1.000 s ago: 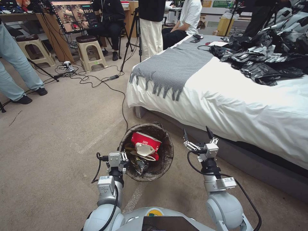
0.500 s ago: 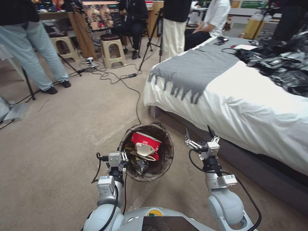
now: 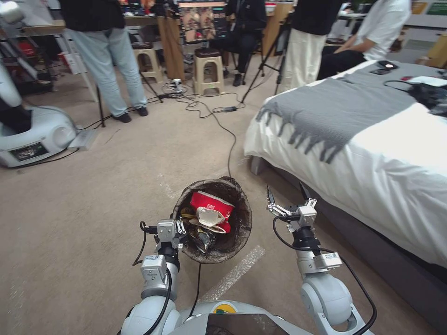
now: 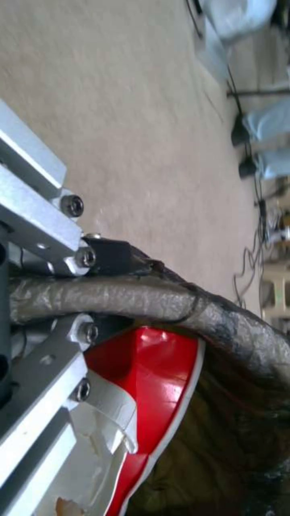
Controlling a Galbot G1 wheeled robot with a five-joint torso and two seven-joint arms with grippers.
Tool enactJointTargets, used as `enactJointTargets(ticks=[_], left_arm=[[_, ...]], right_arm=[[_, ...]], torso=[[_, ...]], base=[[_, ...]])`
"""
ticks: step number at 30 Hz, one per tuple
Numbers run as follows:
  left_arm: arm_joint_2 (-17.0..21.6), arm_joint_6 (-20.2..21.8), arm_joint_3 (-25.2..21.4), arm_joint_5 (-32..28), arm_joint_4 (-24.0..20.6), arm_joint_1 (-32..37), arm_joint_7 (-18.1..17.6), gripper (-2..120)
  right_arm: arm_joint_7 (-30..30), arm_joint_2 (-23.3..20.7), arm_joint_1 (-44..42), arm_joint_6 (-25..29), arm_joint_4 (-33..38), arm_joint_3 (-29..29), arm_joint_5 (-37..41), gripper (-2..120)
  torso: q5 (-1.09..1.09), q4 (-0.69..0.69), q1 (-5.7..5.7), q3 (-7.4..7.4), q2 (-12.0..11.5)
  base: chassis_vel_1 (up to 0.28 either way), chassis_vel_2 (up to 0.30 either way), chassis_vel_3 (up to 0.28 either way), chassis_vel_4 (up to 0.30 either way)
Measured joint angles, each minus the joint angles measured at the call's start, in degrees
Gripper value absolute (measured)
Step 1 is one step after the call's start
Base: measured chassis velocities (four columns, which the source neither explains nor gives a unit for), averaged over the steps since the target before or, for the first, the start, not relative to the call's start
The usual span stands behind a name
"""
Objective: Pick up the trash bin, then pick up the garbage from the floor and place it into the trash bin.
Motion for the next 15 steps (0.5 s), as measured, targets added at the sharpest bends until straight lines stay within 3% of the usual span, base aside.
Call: enactJointTargets(ticks=[15], left_arm=[[0.0, 0.0, 0.0, 0.0, 0.0, 0.0, 0.0, 0]], right_arm=[[-0.5, -0.2, 0.9, -0.1, -0.4, -0.2, 0.0, 100]], torso=[[0.00, 0.00, 0.00, 0.00, 0.0]], base=[[0.129, 0.131, 0.127, 0.126]])
